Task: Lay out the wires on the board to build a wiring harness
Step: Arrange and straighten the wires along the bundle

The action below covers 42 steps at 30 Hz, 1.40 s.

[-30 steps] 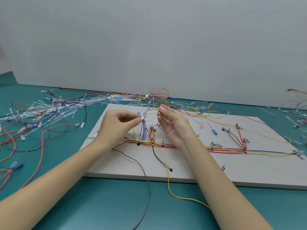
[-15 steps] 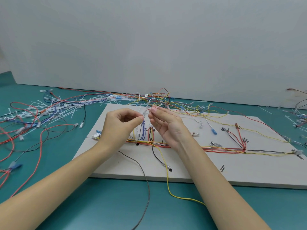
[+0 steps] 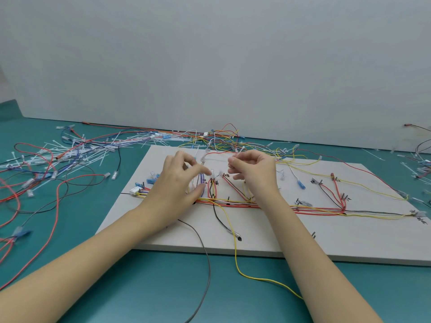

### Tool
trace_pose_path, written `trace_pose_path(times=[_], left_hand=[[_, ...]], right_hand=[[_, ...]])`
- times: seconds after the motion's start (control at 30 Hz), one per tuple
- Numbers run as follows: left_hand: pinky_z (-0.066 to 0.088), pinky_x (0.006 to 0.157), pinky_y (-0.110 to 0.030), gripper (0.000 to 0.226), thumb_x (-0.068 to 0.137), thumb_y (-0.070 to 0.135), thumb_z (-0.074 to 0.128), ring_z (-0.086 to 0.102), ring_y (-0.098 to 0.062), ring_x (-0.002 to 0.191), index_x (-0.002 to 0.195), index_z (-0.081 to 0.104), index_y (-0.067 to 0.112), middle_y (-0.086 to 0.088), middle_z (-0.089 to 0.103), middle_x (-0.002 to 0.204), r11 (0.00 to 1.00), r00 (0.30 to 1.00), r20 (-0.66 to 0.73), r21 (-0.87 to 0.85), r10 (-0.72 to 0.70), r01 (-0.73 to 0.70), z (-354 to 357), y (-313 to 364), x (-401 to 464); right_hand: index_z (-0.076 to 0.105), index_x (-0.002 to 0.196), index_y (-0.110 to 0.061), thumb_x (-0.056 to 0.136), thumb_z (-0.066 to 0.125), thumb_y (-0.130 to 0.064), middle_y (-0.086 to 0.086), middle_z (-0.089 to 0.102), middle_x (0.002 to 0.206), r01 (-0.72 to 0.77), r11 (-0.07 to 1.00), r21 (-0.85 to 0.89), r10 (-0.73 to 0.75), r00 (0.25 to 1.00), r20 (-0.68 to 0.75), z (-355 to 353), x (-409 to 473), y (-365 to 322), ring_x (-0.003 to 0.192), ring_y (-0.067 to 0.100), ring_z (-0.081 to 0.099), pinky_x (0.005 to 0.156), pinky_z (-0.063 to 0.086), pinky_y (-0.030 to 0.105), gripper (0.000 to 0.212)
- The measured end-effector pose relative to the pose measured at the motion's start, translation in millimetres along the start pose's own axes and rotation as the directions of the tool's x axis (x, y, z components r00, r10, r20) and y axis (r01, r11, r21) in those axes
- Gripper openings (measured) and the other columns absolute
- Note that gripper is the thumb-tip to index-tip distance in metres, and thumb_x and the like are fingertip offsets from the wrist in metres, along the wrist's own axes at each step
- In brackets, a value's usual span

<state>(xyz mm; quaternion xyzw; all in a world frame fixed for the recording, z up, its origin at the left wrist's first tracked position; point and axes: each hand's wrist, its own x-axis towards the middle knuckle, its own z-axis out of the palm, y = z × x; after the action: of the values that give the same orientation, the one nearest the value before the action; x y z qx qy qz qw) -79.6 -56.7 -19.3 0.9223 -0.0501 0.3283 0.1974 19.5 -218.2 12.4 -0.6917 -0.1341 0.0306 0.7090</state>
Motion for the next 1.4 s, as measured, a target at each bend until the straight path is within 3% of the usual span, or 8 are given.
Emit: trace_pose_path(times=[0.2, 0.33, 0.53, 0.73, 0.9, 1.0, 1.17, 1.4], left_hand=[[0.032, 0.091, -0.026, 0.008, 0.084, 0.030, 0.069, 0.031, -0.015, 0.100, 0.088, 0.076, 0.031, 0.013, 0.050, 0.098, 0.992, 0.981, 0.148, 0.035, -0.128, 0.124, 1.7, -7.6, 1.0], [0.027, 0.089, -0.021, 0.011, 0.082, 0.028, 0.067, 0.029, -0.011, 0.100, 0.083, 0.075, 0.035, 0.018, 0.047, 0.093, 0.972, 0.951, 0.212, -0.020, -0.225, 0.235, 2.3, -7.0, 7.7], [0.026, 0.090, -0.022, 0.017, 0.086, 0.027, 0.060, 0.026, -0.008, 0.098, 0.090, 0.073, 0.038, 0.017, 0.043, 0.096, 0.972, 0.944, 0.243, -0.027, -0.222, 0.235, 8.3, -4.5, 5.3], [0.034, 0.093, -0.028, 0.006, 0.080, 0.036, 0.068, 0.027, -0.010, 0.099, 0.084, 0.073, 0.037, 0.017, 0.043, 0.094, 0.956, 0.920, 0.274, -0.001, -0.281, 0.293, 9.2, -1.9, 13.0], [0.043, 0.080, -0.036, 0.004, 0.076, 0.035, 0.079, 0.025, -0.013, 0.093, 0.079, 0.077, 0.035, 0.009, 0.052, 0.088, 0.931, 0.848, 0.394, 0.059, -0.354, 0.361, -0.6, 3.1, 30.5], [0.044, 0.076, -0.034, 0.007, 0.075, 0.032, 0.081, 0.028, -0.015, 0.095, 0.081, 0.078, 0.029, 0.005, 0.057, 0.082, 0.934, 0.832, 0.425, 0.144, -0.358, 0.328, -3.3, 11.4, 39.3], [0.039, 0.070, -0.035, 0.010, 0.081, 0.026, 0.076, 0.036, -0.021, 0.107, 0.089, 0.075, 0.020, 0.000, 0.049, 0.099, 0.947, 0.862, 0.430, 0.283, -0.269, 0.155, -5.0, 24.2, 42.5], [0.045, 0.078, -0.036, 0.016, 0.092, 0.024, 0.057, 0.037, -0.024, 0.110, 0.097, 0.067, 0.013, -0.005, 0.047, 0.111, 0.936, 0.816, 0.542, 0.353, -0.201, -0.004, -8.3, 24.3, 42.6]], right_hand=[[0.062, 0.066, -0.012, 0.080, 0.072, 0.002, 0.008, 0.068, 0.069, 0.031, 0.978, -0.208, -0.034, 0.999, -0.012, -1.8, 5.5, 6.9, 0.051, 0.011, 0.063, 0.045, 0.044, 0.019, 0.022], [0.063, 0.066, -0.016, 0.078, 0.071, -0.004, 0.007, 0.070, 0.067, 0.072, 0.933, -0.353, -0.094, 0.995, -0.045, -4.1, 3.8, 12.7, 0.062, 0.019, 0.067, 0.062, 0.051, 0.033, 0.019], [0.057, 0.066, -0.015, 0.076, 0.074, -0.002, 0.011, 0.071, 0.072, 0.037, 0.947, -0.320, -0.063, 0.995, -0.071, -12.6, 0.9, 20.2, 0.063, 0.025, 0.068, 0.057, 0.047, 0.033, 0.023], [0.056, 0.057, -0.018, 0.069, 0.080, -0.003, 0.000, 0.071, 0.065, 0.000, 0.959, -0.284, -0.025, 0.996, -0.086, -9.7, -8.6, 31.0, 0.071, 0.024, 0.070, 0.074, 0.056, 0.041, 0.031], [0.051, 0.056, -0.018, 0.069, 0.075, 0.000, 0.005, 0.070, 0.064, -0.005, 0.960, -0.279, -0.018, 0.997, -0.078, -9.1, -9.9, 34.2, 0.074, 0.030, 0.072, 0.078, 0.057, 0.049, 0.033], [0.051, 0.054, -0.018, 0.067, 0.073, 0.002, 0.003, 0.069, 0.062, -0.002, 0.959, -0.282, -0.021, 0.997, -0.076, -10.2, -10.1, 33.9, 0.070, 0.027, 0.072, 0.077, 0.058, 0.049, 0.033], [0.050, 0.056, -0.016, 0.067, 0.071, 0.003, 0.002, 0.069, 0.060, -0.006, 0.958, -0.286, -0.010, 0.998, -0.055, -10.3, -10.5, 34.3, 0.067, 0.024, 0.072, 0.078, 0.057, 0.051, 0.031], [0.052, 0.057, -0.019, 0.066, 0.074, -0.004, 0.003, 0.071, 0.065, -0.005, 0.953, -0.303, -0.002, 1.000, -0.021, -6.8, -14.1, 33.9, 0.072, 0.025, 0.073, 0.081, 0.055, 0.053, 0.028]])
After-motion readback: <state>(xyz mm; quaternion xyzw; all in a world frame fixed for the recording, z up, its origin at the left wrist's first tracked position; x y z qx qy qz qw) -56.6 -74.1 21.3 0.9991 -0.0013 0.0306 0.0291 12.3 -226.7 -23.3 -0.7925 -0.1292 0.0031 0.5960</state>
